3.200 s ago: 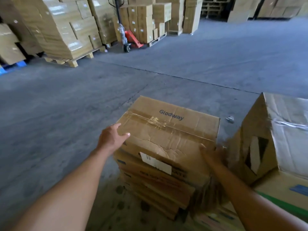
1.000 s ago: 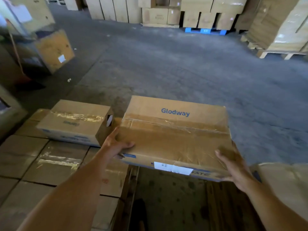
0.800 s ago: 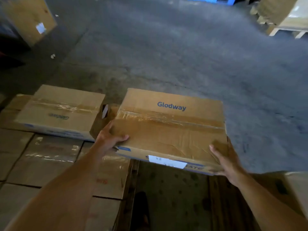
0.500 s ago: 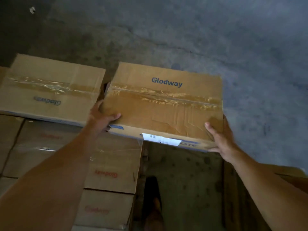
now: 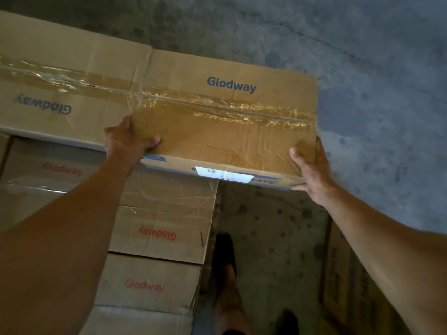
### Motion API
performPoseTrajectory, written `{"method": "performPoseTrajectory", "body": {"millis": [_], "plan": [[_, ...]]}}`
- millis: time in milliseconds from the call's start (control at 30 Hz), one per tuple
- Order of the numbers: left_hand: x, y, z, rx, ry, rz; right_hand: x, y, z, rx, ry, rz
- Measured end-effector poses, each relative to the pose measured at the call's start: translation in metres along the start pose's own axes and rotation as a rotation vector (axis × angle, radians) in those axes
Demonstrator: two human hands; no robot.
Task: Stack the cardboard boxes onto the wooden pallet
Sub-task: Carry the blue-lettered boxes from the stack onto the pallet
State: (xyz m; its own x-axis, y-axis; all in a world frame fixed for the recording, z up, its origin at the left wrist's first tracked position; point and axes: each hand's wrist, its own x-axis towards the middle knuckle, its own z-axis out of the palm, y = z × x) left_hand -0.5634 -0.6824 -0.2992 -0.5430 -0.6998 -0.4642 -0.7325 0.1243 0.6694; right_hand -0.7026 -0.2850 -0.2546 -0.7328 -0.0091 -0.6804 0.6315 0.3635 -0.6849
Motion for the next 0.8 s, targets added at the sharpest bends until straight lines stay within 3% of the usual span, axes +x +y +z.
{"method": "performPoseTrajectory", "body": {"millis": [300, 500, 800], "plan": [[0.035, -0.025, -0.033, -0.035, 0.049, -0.057, 0.015, 0.002, 0.054, 0.006, -0.032, -0.004], [0.039, -0.036, -0.045, 0.380, 0.116, -0.005, 0.017, 0.020, 0.082, -0.017, -0.072, 0.010], [0.023, -0.038, -0.033, 0.455, 0.160, 0.104, 0.031, 0.044, 0.088, -0.059, -0.036, 0.151]]}}
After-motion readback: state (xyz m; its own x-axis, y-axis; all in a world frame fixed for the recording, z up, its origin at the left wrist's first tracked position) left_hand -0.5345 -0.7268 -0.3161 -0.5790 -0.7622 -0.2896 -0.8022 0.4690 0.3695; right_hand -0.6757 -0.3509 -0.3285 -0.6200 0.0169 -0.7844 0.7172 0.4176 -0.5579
